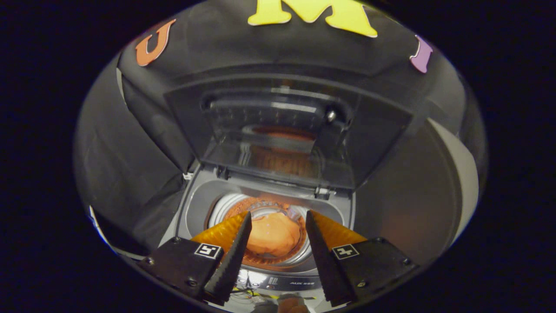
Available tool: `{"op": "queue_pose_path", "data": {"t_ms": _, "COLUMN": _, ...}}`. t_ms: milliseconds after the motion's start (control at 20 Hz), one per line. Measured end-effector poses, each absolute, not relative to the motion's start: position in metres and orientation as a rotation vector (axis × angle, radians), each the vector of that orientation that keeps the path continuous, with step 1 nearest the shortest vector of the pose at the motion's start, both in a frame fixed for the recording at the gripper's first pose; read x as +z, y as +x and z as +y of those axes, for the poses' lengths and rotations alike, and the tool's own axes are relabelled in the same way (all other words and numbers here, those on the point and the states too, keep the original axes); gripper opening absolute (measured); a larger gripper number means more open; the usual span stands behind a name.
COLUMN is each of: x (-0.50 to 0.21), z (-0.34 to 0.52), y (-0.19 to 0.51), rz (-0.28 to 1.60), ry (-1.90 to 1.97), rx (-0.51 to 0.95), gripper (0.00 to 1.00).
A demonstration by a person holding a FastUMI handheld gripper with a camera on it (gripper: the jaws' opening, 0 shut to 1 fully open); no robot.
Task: Put the clothes into the washing machine and then close the washing machine lid.
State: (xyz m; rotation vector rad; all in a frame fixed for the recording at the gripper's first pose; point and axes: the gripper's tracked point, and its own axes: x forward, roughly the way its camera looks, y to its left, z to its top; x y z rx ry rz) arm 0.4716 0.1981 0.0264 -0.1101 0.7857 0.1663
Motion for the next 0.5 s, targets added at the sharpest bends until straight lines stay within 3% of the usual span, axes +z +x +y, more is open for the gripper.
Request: {"op": "queue_pose_path", "data": {"t_ms": 500, "x": 0.161, "z": 0.185, "y": 0.492, "rz": 0.605, "ry": -0.120, "rx": 0.149, "gripper": 0.79}}
